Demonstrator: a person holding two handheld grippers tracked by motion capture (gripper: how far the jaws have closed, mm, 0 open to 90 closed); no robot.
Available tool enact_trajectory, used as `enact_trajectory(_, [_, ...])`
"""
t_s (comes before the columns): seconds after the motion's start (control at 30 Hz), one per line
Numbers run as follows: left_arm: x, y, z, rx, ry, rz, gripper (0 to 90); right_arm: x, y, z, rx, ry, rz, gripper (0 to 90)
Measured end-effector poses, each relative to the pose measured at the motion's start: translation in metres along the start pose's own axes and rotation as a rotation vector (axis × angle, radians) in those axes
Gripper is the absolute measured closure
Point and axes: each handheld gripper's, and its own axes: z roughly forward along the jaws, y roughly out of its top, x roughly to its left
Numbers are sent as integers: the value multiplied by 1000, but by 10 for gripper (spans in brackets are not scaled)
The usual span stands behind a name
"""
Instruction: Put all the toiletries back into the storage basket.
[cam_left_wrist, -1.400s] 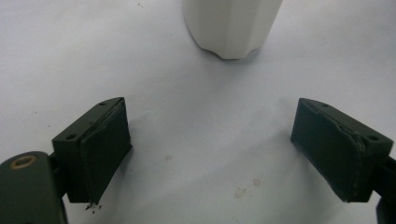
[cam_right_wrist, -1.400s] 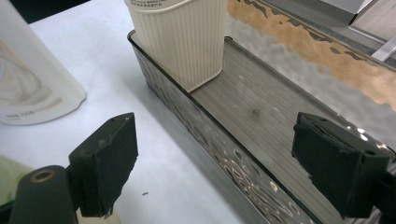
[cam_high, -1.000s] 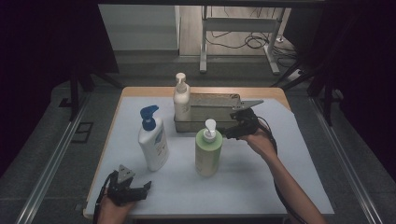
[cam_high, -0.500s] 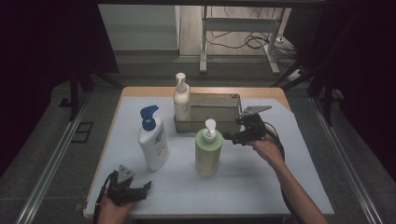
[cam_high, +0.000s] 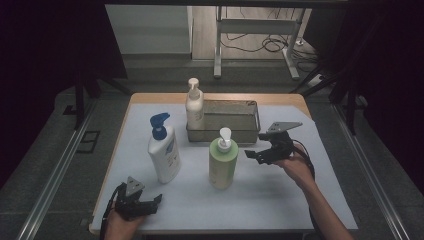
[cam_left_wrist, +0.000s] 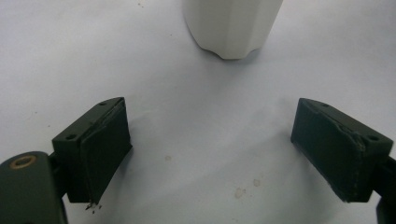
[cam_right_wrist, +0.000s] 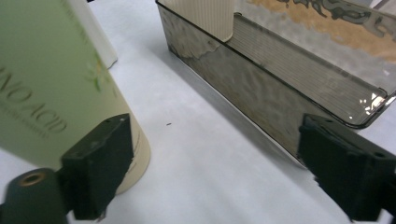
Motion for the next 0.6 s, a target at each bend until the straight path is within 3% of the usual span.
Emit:
enact_trajectory(0.2, [0, 0, 0, 0, 0, 0, 114, 8, -10, -9, -8, 15, -5, 51])
enact_trajectory(0.6, [0, 0, 0, 0, 0, -1, 114, 28, -27, -22, -17, 66, -2, 61])
